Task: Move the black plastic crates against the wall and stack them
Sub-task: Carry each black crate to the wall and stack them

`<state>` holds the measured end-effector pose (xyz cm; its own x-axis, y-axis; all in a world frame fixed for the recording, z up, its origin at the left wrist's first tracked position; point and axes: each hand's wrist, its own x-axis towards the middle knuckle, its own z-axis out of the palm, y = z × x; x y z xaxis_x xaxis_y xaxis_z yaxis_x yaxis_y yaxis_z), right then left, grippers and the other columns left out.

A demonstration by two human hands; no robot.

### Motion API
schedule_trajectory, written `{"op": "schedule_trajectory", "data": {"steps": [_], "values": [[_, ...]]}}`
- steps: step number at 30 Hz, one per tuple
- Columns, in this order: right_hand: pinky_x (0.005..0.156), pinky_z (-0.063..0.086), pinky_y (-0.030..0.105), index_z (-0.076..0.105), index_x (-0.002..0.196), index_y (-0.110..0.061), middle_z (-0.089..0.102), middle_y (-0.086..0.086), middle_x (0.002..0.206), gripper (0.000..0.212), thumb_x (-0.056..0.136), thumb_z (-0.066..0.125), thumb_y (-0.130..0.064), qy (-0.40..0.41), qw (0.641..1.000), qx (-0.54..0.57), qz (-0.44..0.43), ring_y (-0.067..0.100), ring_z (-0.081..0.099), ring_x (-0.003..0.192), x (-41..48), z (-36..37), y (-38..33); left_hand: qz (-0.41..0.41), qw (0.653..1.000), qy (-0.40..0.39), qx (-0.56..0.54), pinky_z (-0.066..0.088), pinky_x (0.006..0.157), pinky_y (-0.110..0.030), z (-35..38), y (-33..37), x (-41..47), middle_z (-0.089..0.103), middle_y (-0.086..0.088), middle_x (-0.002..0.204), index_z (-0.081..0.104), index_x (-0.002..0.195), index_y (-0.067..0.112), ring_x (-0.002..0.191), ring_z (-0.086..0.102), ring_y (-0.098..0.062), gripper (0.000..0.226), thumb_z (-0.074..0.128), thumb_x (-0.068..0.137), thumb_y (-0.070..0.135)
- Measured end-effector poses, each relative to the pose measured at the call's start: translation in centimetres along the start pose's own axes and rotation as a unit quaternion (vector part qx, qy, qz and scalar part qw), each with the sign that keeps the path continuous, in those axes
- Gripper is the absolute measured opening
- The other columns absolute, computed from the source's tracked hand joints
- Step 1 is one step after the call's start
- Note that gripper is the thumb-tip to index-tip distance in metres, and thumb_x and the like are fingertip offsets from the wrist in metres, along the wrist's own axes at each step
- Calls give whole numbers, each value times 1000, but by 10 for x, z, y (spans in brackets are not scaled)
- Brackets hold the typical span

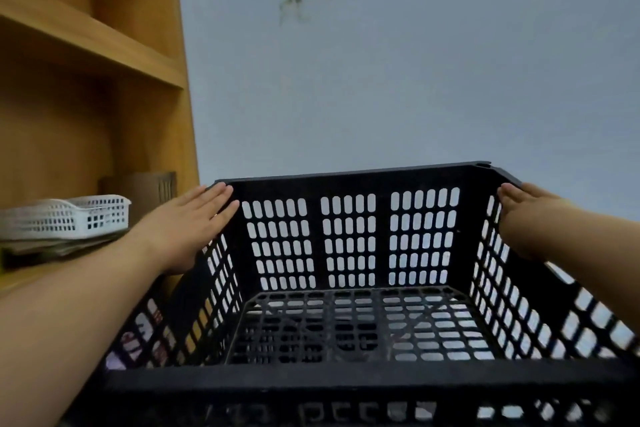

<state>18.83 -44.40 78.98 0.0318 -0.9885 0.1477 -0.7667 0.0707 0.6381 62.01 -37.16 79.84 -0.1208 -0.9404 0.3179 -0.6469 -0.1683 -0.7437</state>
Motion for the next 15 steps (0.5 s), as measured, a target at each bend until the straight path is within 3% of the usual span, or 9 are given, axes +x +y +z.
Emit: {"op": "schedule_trajectory", "data": {"steps": [10, 15], "values": [[118, -7, 42, 31, 145, -15, -7, 22, 157, 50, 96, 38, -24, -12, 997, 11, -78, 31, -12, 146, 146, -46, -119, 12, 998, -63, -2, -22, 107, -36, 137, -45, 104, -35, -10, 144, -33, 134, 15, 132, -33, -21, 94, 48, 85, 13], [118, -8, 43, 29, 146, -15, -5, 23, 157, 52, 96, 39, -24, -40, 995, 16, -86, 32, -12, 146, 192, -54, -180, 49, 995, -75, -33, -20, 110, -35, 215, -55, 146, -34, -8, 147, -33, 134, 18, 135, -32, -20, 93, 44, 83, 5]]}}
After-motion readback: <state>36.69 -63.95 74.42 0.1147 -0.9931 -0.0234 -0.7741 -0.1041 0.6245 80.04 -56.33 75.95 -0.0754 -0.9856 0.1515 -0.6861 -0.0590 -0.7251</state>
